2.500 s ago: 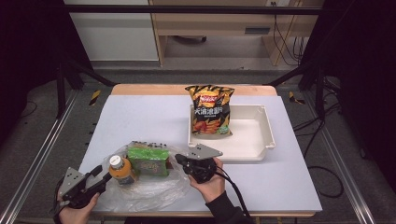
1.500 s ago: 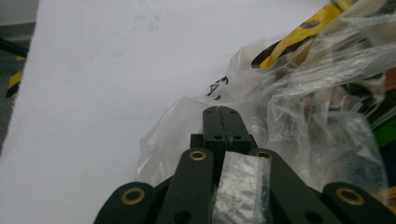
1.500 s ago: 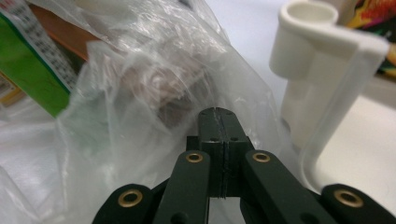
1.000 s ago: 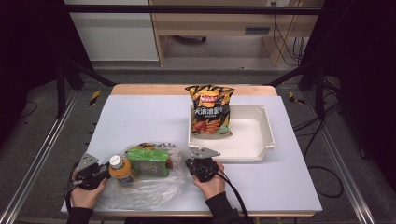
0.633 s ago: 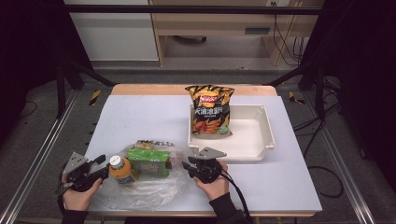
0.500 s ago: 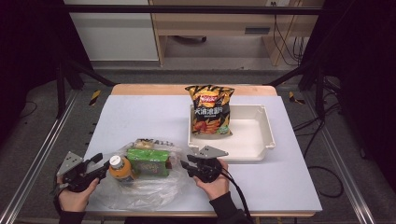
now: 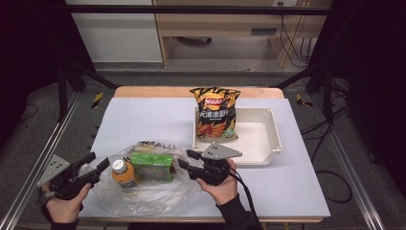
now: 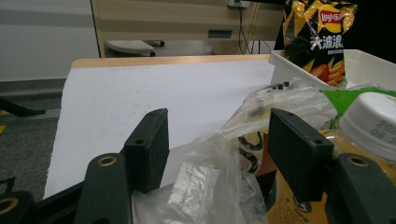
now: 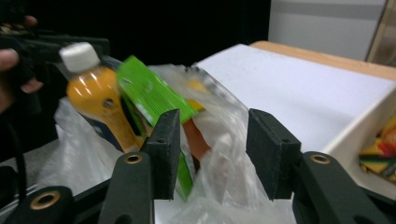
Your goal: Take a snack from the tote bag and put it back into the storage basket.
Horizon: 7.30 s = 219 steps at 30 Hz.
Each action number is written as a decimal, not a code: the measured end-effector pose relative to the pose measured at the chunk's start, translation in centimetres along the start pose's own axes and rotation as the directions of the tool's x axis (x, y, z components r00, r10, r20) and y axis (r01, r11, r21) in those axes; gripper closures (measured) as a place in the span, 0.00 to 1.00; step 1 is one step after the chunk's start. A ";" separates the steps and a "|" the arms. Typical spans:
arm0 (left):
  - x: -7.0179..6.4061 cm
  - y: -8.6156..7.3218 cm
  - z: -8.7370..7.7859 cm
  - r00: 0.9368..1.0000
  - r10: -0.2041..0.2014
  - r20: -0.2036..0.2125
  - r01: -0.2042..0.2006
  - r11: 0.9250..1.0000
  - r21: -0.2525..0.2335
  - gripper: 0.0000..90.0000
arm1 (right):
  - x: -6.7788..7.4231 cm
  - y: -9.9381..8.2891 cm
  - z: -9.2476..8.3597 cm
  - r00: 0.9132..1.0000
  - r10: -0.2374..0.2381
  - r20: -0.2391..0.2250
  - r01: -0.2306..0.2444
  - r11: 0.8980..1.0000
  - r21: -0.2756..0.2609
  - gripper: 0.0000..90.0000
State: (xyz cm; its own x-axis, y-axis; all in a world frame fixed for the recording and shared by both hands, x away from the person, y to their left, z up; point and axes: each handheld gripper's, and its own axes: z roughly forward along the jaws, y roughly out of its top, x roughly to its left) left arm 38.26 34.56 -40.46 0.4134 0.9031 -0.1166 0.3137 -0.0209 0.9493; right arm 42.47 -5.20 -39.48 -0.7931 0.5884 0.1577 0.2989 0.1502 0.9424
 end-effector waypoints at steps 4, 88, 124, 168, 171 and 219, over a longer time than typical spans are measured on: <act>-0.2 -0.1 0.2 1.000 0.016 -0.014 -0.016 1.000 0.016 0.43 | 0.9 0.8 0.0 1.000 -0.010 -0.028 0.010 1.000 -0.015 0.56; 0.6 -2.9 2.4 0.999 0.014 -0.052 -0.007 0.991 0.135 0.43 | -0.3 8.6 -2.6 0.992 -0.128 -0.012 0.125 0.981 -0.147 0.84; 0.6 -2.9 2.4 0.998 0.020 -0.058 -0.012 0.991 0.134 0.43 | -11.7 2.8 -6.2 0.964 -0.061 0.259 0.047 0.997 0.060 0.84; 0.5 -3.1 2.6 0.998 0.023 -0.060 -0.014 0.989 0.146 0.43 | -13.5 -0.4 -1.2 0.913 -0.003 0.409 -0.045 0.993 0.108 0.52; 0.5 -3.2 2.6 0.998 0.025 -0.060 -0.015 0.989 0.148 0.43 | -13.5 -0.9 -1.8 0.905 0.014 0.424 -0.066 0.992 0.108 0.52; 0.7 -2.5 1.8 0.998 0.014 -0.060 -0.007 0.994 0.114 0.43 | -12.4 -0.8 -4.1 0.907 0.048 0.419 -0.042 0.999 -0.022 0.61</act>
State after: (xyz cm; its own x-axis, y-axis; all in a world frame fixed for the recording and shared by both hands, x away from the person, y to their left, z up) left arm 39.31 34.42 -43.40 0.3654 0.9269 -0.0855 0.4057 -0.0759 0.9108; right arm 49.86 -15.88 -40.97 -0.4826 0.8735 0.0643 0.3203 0.1076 0.9412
